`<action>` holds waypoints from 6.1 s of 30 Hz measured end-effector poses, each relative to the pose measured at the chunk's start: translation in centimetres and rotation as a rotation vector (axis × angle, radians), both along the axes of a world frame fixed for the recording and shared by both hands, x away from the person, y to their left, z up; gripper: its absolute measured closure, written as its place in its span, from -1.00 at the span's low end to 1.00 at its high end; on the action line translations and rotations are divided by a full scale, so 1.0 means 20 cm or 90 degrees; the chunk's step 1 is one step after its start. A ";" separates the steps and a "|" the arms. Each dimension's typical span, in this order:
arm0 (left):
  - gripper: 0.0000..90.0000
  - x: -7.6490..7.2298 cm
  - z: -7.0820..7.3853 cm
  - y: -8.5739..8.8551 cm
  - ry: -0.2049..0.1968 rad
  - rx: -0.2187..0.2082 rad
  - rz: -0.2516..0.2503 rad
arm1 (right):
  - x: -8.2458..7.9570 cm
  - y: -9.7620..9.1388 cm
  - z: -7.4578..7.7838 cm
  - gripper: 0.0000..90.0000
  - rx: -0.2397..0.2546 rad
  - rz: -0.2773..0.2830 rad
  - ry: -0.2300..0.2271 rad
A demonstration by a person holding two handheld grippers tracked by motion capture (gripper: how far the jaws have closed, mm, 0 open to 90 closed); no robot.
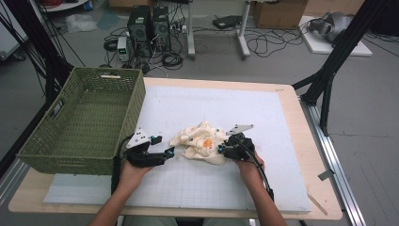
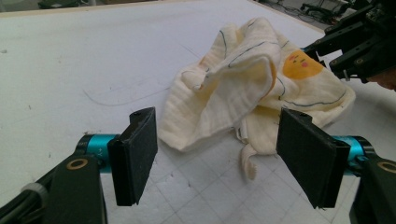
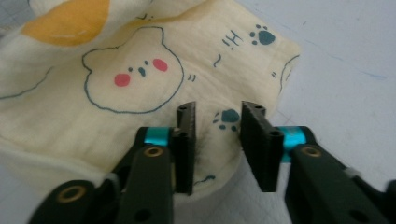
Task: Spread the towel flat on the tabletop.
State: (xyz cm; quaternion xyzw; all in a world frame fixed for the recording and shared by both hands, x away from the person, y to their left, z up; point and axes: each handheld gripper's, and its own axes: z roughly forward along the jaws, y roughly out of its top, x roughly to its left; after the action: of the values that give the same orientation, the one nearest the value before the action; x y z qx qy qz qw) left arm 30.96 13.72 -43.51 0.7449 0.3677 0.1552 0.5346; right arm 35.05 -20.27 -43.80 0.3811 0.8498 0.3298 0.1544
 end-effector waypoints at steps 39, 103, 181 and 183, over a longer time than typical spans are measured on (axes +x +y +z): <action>-0.11 0.01 0.00 -0.43 0.030 0.036 -0.189 | -0.20 -0.40 0.07 0.02 0.023 -0.117 -0.095; 0.05 0.38 0.11 -0.33 0.027 0.037 0.045 | -0.18 -0.59 0.03 0.88 -0.086 -0.242 -0.077; 0.02 -0.10 0.08 0.05 0.068 0.022 0.011 | -0.18 -0.22 -0.01 0.96 0.027 0.002 0.008; 0.02 -0.06 0.10 0.06 0.067 0.004 0.019 | -0.20 -0.24 0.00 0.96 0.027 0.020 0.023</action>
State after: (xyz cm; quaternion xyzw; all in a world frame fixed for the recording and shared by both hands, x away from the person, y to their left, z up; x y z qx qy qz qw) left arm 29.85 14.96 -41.45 0.7482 0.4058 0.1249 0.5098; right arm 31.05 -25.03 -43.81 0.3765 0.8513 0.3430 0.1261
